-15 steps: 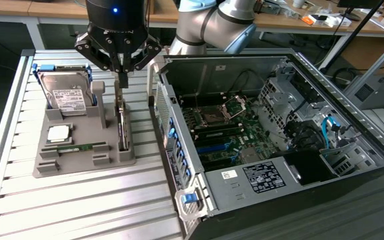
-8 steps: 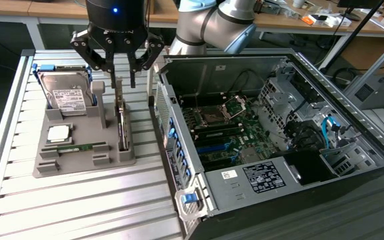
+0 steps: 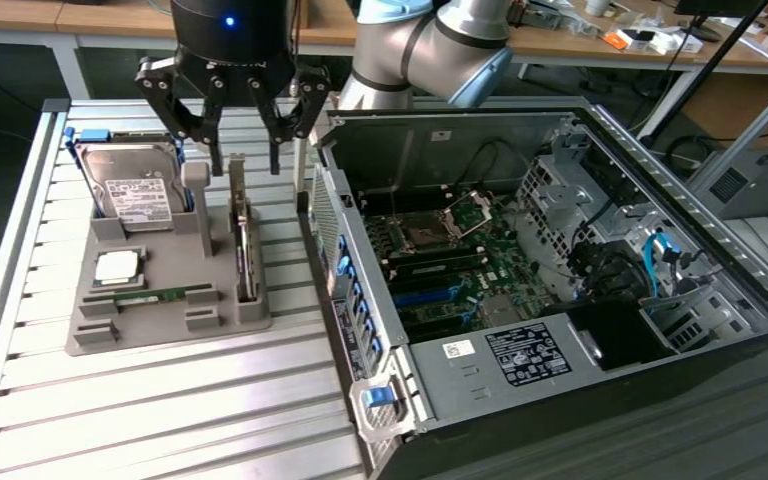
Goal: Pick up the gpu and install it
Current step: 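Pick up the gpu and move the gpu toward the slot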
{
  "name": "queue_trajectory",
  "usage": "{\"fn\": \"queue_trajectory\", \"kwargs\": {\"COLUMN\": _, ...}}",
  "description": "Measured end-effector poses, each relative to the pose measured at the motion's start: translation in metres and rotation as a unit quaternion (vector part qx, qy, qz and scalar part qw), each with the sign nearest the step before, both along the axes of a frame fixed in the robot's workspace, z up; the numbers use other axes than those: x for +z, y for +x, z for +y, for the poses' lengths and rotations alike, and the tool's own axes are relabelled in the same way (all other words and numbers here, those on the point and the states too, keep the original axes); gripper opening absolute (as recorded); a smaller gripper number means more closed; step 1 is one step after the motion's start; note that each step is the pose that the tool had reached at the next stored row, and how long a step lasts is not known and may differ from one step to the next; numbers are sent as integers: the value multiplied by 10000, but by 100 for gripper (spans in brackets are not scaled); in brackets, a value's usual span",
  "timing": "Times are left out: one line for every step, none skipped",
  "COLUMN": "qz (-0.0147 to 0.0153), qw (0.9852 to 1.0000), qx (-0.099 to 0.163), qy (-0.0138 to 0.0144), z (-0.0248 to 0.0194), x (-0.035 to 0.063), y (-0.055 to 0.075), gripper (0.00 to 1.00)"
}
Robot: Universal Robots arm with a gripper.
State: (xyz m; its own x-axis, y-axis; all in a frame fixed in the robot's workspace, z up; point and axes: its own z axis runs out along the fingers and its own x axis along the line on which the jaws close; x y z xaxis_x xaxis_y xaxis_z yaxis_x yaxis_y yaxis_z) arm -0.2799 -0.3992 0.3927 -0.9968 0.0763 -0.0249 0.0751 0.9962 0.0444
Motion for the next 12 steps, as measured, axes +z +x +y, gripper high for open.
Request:
{"fn": "queue_trajectory", "kwargs": {"qz": 0, "qw": 10000, "qx": 0, "qy": 0, "z": 0, "x": -8, "y": -4, "gripper": 54}}
{"fn": "queue_trajectory", "kwargs": {"qz": 0, "qw": 10000, "qx": 0, "qy": 0, "z": 0, "x": -14, "y": -6, "gripper": 54}}
{"fn": "queue_trajectory", "kwargs": {"qz": 0, "qw": 10000, "qx": 0, "qy": 0, "z": 0, "x": -23, "y": -8, "gripper": 54}}
{"fn": "queue_trajectory", "kwargs": {"qz": 0, "qw": 10000, "qx": 0, "qy": 0, "z": 0, "x": -32, "y": -11, "gripper": 54}}
{"fn": "queue_trajectory", "kwargs": {"qz": 0, "qw": 10000, "qx": 0, "qy": 0, "z": 0, "x": -43, "y": -12, "gripper": 54}}
{"fn": "queue_trajectory", "kwargs": {"qz": 1, "qw": 10000, "qx": 0, "qy": 0, "z": 0, "x": -50, "y": -13, "gripper": 54}}
{"fn": "queue_trajectory", "kwargs": {"qz": 0, "qw": 10000, "qx": 0, "qy": 0, "z": 1, "x": -58, "y": -14, "gripper": 54}}
{"fn": "queue_trajectory", "kwargs": {"qz": 1, "qw": 10000, "qx": 0, "qy": 0, "z": 1, "x": -66, "y": -15, "gripper": 54}}
{"fn": "queue_trajectory", "kwargs": {"qz": 1, "qw": 10000, "qx": 0, "qy": 0, "z": 2, "x": -73, "y": -15, "gripper": 54}}
{"fn": "queue_trajectory", "kwargs": {"qz": 0, "qw": 10000, "qx": 0, "qy": 0, "z": 2, "x": -79, "y": -16, "gripper": 54}}
{"fn": "queue_trajectory", "kwargs": {"qz": 0, "qw": 10000, "qx": 0, "qy": 0, "z": 2, "x": -83, "y": -16, "gripper": 54}}
{"fn": "queue_trajectory", "kwargs": {"qz": 0, "qw": 10000, "qx": 0, "qy": 0, "z": 2, "x": -88, "y": -16, "gripper": 54}}
